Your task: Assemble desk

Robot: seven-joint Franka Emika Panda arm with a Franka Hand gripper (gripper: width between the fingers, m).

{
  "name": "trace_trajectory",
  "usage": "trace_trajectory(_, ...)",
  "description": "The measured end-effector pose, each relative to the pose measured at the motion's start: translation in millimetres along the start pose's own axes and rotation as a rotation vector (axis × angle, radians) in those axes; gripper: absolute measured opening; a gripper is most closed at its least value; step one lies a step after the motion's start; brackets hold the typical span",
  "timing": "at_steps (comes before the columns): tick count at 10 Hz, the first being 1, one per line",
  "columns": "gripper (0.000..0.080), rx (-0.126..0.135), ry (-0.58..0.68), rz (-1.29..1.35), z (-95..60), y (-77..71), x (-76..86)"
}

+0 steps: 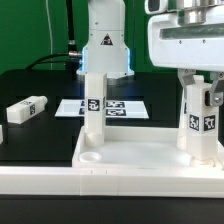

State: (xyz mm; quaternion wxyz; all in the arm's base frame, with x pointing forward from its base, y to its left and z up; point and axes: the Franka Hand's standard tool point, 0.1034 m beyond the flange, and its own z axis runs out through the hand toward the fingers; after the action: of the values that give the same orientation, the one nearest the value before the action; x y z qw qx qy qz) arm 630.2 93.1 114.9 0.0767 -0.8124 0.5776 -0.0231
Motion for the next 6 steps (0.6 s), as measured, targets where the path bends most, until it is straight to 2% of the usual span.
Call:
trace_trajectory(3, 0.029, 0.004, -0.008, 0.203, 0.5, -0.4, -0.9)
trace_trajectory(4, 0.0383, 0.003, -0.009, 0.232, 0.8, -0.3, -1.2)
trace_trajectory(5, 0.0383, 0.003, -0.008, 0.215, 1.0, -0.1, -1.2)
trace_trajectory(6, 0.0548, -0.001, -0.01, 0.184, 1.2, 0.3, -1.4)
